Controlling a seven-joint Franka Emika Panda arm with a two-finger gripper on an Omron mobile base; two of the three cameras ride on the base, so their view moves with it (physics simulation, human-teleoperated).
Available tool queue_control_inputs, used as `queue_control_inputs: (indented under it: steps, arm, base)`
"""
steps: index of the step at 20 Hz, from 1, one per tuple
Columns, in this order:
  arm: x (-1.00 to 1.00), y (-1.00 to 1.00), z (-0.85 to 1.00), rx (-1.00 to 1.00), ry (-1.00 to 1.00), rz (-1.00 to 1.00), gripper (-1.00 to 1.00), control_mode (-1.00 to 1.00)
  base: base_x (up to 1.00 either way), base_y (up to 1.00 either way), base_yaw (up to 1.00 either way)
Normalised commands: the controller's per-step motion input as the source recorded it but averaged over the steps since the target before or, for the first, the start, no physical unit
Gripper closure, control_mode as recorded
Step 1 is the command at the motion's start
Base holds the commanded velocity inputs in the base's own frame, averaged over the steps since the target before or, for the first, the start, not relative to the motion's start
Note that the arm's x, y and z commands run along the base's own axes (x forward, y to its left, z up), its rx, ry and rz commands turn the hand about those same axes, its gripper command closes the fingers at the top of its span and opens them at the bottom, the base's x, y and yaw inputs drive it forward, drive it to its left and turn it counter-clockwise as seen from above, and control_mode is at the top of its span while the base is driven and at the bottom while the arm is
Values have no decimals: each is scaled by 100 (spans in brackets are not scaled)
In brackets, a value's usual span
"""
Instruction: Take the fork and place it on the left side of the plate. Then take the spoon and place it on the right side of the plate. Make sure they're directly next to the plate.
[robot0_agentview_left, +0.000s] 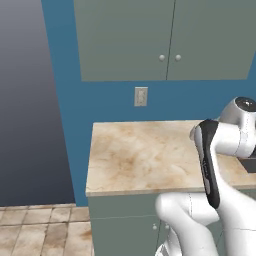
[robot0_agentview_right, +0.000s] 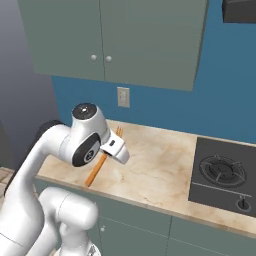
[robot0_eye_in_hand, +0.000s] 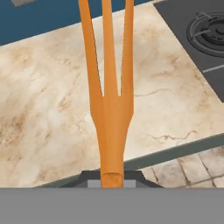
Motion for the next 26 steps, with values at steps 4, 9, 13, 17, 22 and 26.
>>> queue_control_inputs:
  steps: [4, 9, 13, 17, 22, 26]
  arm:
    - [-42, 12, 5, -4, -1, 11, 100, -100]
    - [-13, 0, 0, -1, 0, 2, 100, -100]
    - [-8, 1, 0, 0, 0, 0, 100, -100]
    - [0, 0, 0, 0, 0, 0, 100, 100]
    - [0, 0, 0, 0, 0, 0, 100, 100]
    - [0, 0, 0, 0, 0, 0, 100, 100]
  base:
    - [0, 0, 0]
    - [0, 0, 0]
    - [0, 0, 0]
    - [-14, 33, 0]
    - [-20, 80, -4]
    - [-23, 100, -17]
